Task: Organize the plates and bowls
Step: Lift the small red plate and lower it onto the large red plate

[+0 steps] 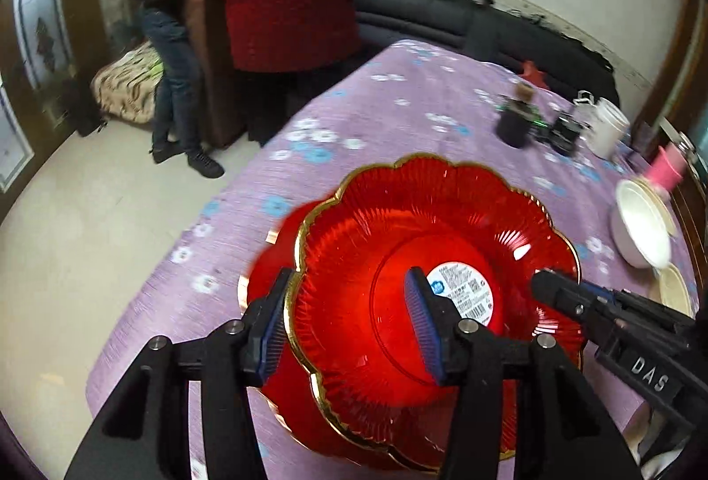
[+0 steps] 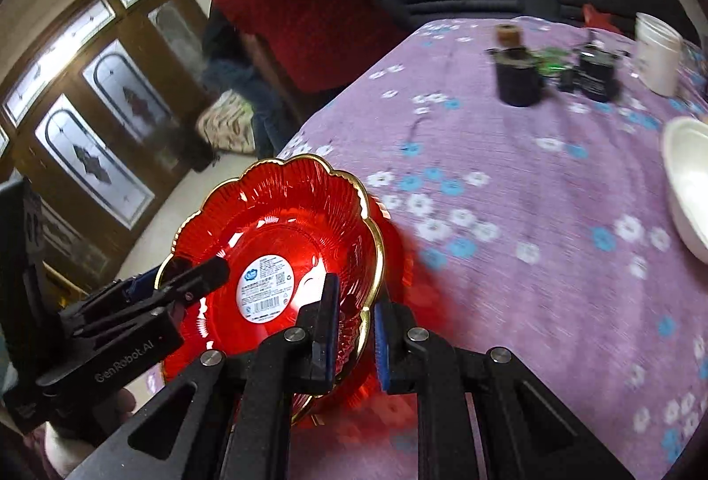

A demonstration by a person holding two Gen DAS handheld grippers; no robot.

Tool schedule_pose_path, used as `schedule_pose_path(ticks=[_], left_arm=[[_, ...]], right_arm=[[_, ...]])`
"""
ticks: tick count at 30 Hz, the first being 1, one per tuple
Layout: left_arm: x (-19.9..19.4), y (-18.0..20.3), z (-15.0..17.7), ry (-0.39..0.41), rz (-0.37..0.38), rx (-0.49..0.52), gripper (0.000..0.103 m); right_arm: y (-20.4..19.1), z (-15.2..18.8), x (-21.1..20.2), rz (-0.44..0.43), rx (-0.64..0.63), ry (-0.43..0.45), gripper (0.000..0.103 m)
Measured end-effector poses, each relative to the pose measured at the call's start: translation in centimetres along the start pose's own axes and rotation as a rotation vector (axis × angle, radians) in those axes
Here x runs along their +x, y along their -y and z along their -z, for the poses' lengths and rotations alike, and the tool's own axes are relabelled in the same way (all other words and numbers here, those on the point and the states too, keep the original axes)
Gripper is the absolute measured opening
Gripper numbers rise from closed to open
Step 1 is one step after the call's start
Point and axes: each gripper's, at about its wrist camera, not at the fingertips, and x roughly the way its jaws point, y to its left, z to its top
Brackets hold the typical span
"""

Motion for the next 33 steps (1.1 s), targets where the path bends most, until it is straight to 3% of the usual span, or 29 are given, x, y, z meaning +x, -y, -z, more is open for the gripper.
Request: schedule_pose_path(ticks=[6,9,13,16,20,24,28,33], left_arm=[[2.9,-1.7,0.2,-0.044,-0.024,0.01,0.049],[2.9,-1.4,0.3,-0.025,-0.028,0.032,0.049],[2.1,-1.4,0.5,-0.009,-0.02,0.029,0.058],[0.7,-1.6,0.7,0.031,-0.042,0.024,0.067],[-1.2,-2.2,1.1,0.071,-0.053,0.008,0.068],[-3.7,-2.5,1.9,0.126,-0.073,-0.008,0.073],[-5.9,-1.7,2.5,0.185,-0.119,0.012,0.079],[-7.5,0.1,3.1,0.228,-0.16,0.06,0.084]], right_arm=[[-1.6,-0.3,2.9,0.055,-0.056,-0.028,0.016],[-1.6,-0.2,3.5,0.096,-0.082,-0.018,0.018],[-1.5,-0.3,3.7,0.106,-0.076,-0.018,0.019],[-1.7,-0.1,3.7,0.126,-0.09,-0.006,0.021],[-2.0,0.2,3.5,0.134,-0.096,0.023,0.034],[-1.9,0.6,1.8,0.099,-0.065,0.08,0.038],[-1.5,0.9,-0.2,0.096,-0.034,0.146,0.04],[-0.6,1.7,-2.1,0.082,-0.009,0.161,0.048]])
